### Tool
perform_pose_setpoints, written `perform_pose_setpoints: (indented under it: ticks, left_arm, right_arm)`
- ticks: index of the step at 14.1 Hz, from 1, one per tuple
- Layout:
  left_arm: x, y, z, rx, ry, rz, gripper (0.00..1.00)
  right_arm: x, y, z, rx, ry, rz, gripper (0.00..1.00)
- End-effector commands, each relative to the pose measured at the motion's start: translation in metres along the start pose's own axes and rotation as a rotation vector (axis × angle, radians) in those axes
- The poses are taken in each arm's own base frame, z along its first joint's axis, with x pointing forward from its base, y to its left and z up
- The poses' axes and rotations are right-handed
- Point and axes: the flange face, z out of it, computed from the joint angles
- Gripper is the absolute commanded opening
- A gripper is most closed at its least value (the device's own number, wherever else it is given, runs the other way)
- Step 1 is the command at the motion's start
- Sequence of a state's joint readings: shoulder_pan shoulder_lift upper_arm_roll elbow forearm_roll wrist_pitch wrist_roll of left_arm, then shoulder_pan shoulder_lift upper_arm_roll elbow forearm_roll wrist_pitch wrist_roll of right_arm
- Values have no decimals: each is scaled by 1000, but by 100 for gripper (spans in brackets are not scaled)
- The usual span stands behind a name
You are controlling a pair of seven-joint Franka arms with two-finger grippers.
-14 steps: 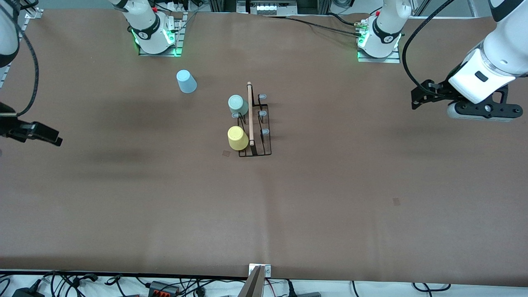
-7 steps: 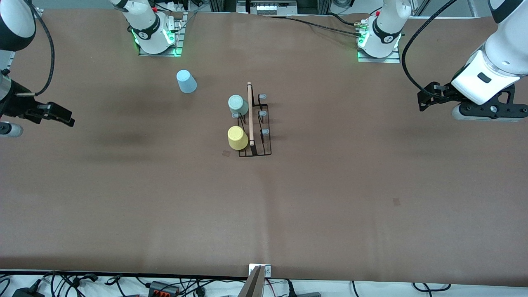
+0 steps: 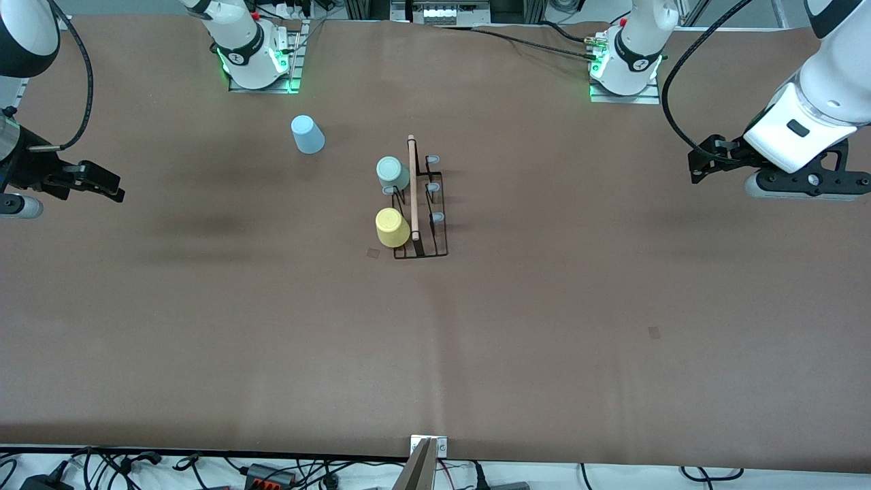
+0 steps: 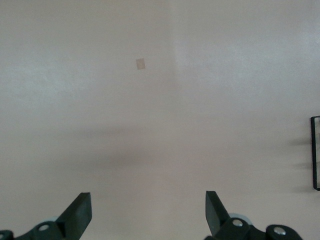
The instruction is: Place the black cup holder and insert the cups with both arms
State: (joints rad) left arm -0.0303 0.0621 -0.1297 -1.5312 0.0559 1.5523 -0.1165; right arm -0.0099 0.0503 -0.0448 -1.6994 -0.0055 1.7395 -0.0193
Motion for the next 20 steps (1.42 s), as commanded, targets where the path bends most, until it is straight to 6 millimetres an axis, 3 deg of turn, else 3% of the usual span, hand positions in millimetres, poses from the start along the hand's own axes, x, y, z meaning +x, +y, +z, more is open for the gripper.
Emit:
perform_pose_setpoints:
  ticks: [1, 7, 12, 20]
  left_arm:
    - [2, 0, -6, 7, 1, 7, 100]
    - [2, 0, -6, 7, -1, 7, 100]
    - [2, 1, -6, 7, -1, 9, 100]
    - [2, 1, -6, 7, -1, 9, 100]
  right_arm:
    - [-5, 0, -9, -9, 11, -18, 100]
    - [0, 8, -10, -8, 40, -3, 100]
    - [-1, -7, -13, -9, 42, -31, 100]
    - [-6, -10, -19, -9, 39, -37, 100]
